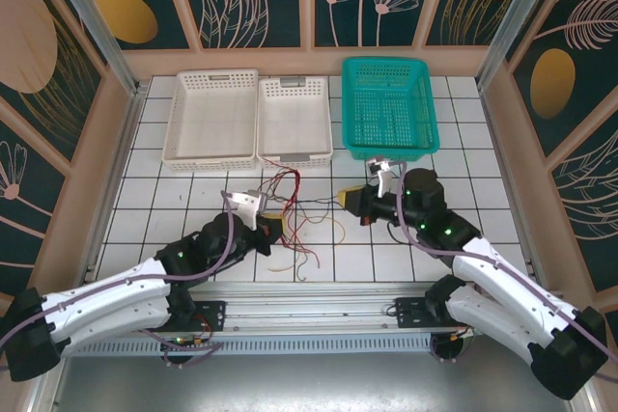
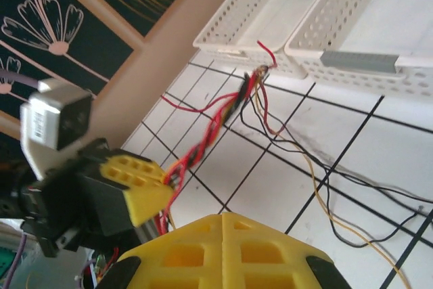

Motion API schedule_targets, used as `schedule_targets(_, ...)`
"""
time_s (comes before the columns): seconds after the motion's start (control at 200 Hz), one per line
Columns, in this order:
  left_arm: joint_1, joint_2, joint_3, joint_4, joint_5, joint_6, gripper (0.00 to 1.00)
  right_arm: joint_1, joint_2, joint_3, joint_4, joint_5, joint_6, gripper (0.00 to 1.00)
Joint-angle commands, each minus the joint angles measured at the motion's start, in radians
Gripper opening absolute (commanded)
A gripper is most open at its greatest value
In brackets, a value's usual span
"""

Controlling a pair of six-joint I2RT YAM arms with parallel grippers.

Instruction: Untangle the cables

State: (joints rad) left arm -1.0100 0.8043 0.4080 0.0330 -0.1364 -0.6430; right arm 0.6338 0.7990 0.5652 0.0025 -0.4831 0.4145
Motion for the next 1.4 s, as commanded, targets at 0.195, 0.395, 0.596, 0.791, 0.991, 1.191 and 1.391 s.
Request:
schedule_targets(0.195,0.002,0.052,0.028,0.093,0.048,0.018,0.0,0.078,0.101,-0.068,0.198,-0.177,0.064,0.21)
schedule_targets(0.395,0.001,0.038,0.041,0.126,0.041,-0.008,0.0,0.16,0.168,-0.084,0.257,-0.147,0.055,0.5)
schedule_targets(0.596,0.002,0.035,0.035,0.157,0.022,-0.058,0.0,0.235,0.235,-0.099,0.323,-0.121,0.06,0.59)
schedule_targets(0.791,0.001,0.043,0.043,0.172,0.012,-0.071,0.0,0.269,0.318,-0.076,0.358,-0.119,0.06,0.59)
schedule_targets(0.991,0.001,0.045,0.051,0.174,0.008,-0.077,0.0,0.296,0.382,-0.05,0.352,-0.107,0.049,0.51)
schedule_targets(1.191,0.002,0.049,0.051,0.163,0.004,-0.075,0.0,0.302,0.363,-0.033,0.308,-0.068,0.037,0.2)
schedule_targets(1.391,0.002,0.057,0.048,0.105,-0.029,-0.063,0.0,0.294,0.291,0.0,0.173,-0.032,-0.018,0.0)
